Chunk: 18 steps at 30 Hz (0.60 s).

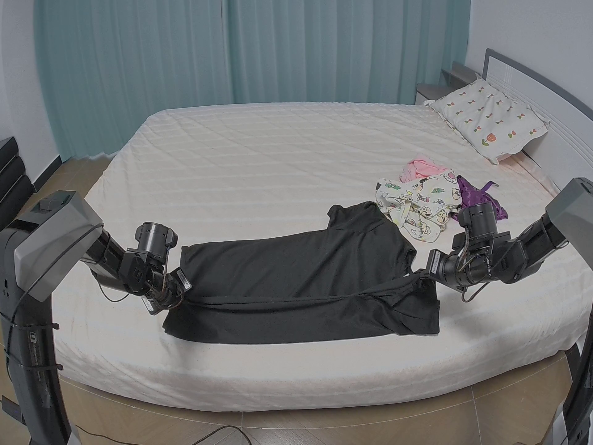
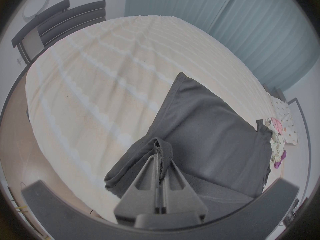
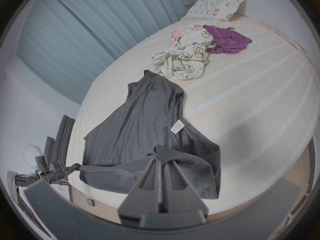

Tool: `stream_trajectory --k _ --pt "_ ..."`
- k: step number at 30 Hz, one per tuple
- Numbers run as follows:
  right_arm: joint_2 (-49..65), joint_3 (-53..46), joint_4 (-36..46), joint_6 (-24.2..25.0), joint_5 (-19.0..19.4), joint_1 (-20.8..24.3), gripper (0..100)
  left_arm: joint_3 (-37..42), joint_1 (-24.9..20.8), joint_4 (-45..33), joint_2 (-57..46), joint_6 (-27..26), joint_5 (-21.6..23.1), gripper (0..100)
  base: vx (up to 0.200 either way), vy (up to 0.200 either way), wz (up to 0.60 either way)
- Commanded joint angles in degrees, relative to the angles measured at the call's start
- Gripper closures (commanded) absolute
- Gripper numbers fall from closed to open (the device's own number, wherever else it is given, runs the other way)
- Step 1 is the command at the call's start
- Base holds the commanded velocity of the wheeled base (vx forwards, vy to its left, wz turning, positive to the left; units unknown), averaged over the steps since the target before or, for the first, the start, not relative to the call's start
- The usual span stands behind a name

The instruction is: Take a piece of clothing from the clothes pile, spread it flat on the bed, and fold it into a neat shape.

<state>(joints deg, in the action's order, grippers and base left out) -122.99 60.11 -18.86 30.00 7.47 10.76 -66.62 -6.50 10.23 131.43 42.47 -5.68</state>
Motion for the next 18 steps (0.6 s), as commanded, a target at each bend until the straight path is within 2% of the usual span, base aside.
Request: stream_trajectory --k 1,3,4,7,8,10,12,14,18 --pt "-5.0 2.7 -1.1 1.6 0.0 0.1 100 -4.7 0.0 0.0 5.3 1.6 -1.4 100 0.000 0.000 0.00" --pt "-6.0 3.0 -1.6 1.7 0.0 0.1 100 -5.9 0.0 -0.1 6.1 1.8 -1.4 100 0.000 0.000 0.00" --pt "-6.6 3.1 -2.1 1.7 0.0 0.1 0 -6.3 0.0 -0.1 6.5 1.8 -1.4 100 0.000 0.000 0.00" --pt "-7.5 3.3 -3.4 2.0 0.1 0.1 0 -6.9 0.0 -0.1 6.9 2.1 -1.4 100 0.000 0.000 0.00" --pt "-8.5 3.9 -4.9 3.0 -0.2 0.1 0 -7.5 0.0 0.0 7.2 2.3 -1.5 0 0.000 0.000 0.00" --pt "-8.8 4.0 -5.8 4.9 -0.5 0.1 0 -7.8 0.1 0.0 7.2 3.1 -1.5 0 0.000 0.000 0.00" --pt "-8.9 4.7 -6.7 9.5 -1.1 0.1 0 -7.9 0.0 0.0 7.1 4.9 -2.1 0 0.000 0.000 0.00" --pt "-8.9 4.9 -6.8 10.8 -1.2 0.1 0 -7.6 0.1 -0.1 7.0 5.0 -2.1 0 0.000 0.000 0.00" --pt "-8.6 4.8 -6.4 15.8 -4.0 0.5 0 -5.8 2.3 -0.7 4.2 6.0 -1.9 0 0.000 0.000 0.00"
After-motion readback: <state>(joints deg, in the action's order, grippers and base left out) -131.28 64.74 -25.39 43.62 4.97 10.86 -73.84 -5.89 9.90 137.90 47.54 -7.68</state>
